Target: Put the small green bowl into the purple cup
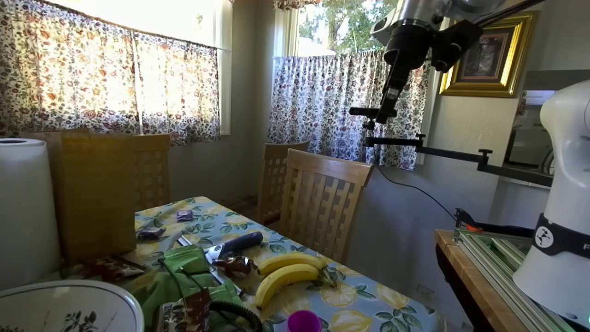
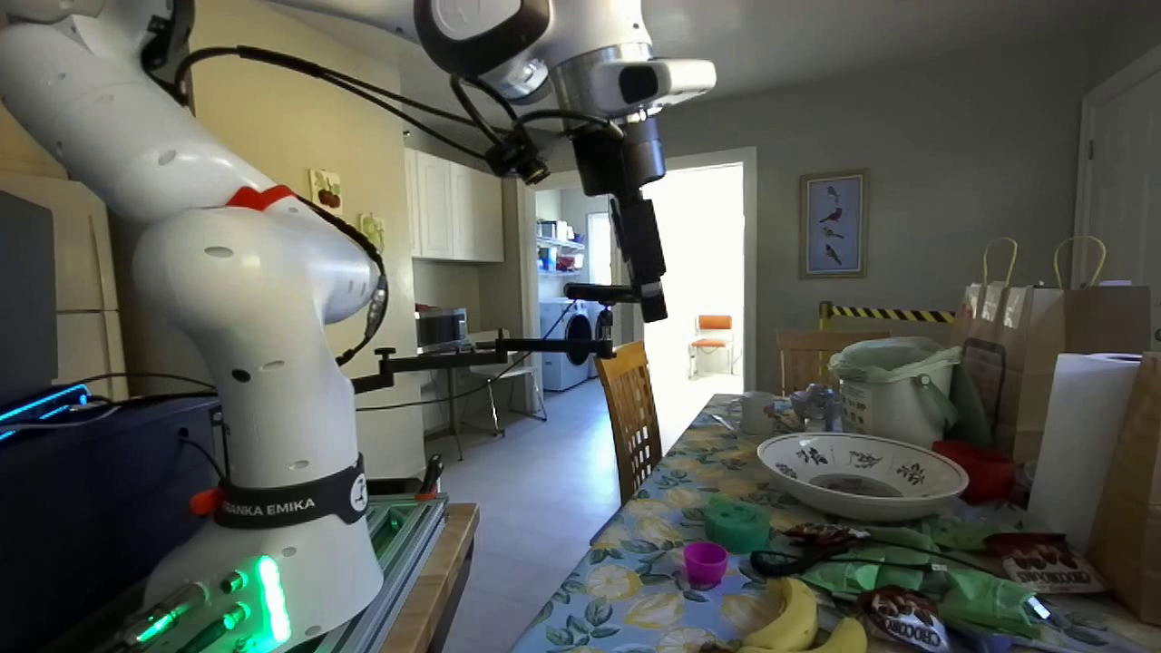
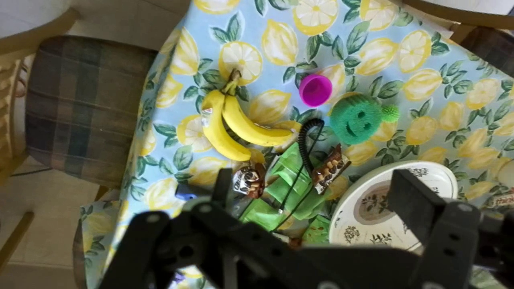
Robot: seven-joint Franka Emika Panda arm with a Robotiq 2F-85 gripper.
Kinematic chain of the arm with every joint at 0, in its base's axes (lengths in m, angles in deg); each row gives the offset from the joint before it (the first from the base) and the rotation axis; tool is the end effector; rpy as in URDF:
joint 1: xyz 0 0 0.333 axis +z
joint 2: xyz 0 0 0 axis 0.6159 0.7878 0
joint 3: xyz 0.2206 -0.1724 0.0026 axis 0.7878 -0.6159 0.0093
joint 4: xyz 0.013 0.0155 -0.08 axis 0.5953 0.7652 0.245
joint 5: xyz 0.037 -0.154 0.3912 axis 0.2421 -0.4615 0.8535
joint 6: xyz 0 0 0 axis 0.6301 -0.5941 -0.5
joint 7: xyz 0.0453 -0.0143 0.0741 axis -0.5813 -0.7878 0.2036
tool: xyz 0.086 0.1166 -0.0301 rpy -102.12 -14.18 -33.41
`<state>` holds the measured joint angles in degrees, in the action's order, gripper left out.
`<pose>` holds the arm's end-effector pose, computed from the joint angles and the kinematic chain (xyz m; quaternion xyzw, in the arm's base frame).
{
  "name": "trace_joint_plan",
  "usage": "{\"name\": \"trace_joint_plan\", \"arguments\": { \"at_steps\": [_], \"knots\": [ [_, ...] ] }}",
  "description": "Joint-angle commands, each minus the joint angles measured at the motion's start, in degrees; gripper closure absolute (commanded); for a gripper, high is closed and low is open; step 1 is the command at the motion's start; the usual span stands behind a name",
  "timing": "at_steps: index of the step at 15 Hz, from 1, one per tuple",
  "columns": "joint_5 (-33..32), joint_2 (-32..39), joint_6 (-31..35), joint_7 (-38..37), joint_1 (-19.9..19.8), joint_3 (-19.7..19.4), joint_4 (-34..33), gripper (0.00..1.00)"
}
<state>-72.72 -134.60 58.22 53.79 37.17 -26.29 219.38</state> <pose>0.3846 -0.0627 0.3719 -0.9880 0.0351 -0.1119 0.1001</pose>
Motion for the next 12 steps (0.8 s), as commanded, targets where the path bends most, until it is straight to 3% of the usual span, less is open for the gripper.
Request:
{"name": "trace_joint_plan", "arguments": {
  "at_steps": [1, 7, 12],
  "knots": [
    [5.71, 4.14, 6.89, -0.23, 5.25, 3.44, -0.11, 0.0],
    [10.09, 14.07, 19.38, -0.3, 13.64, 10.13, -2.19, 0.0],
    [7.56, 24.11, 26.73, -2.07, 17.17, 17.12, -5.08, 0.0]
  ]
}}
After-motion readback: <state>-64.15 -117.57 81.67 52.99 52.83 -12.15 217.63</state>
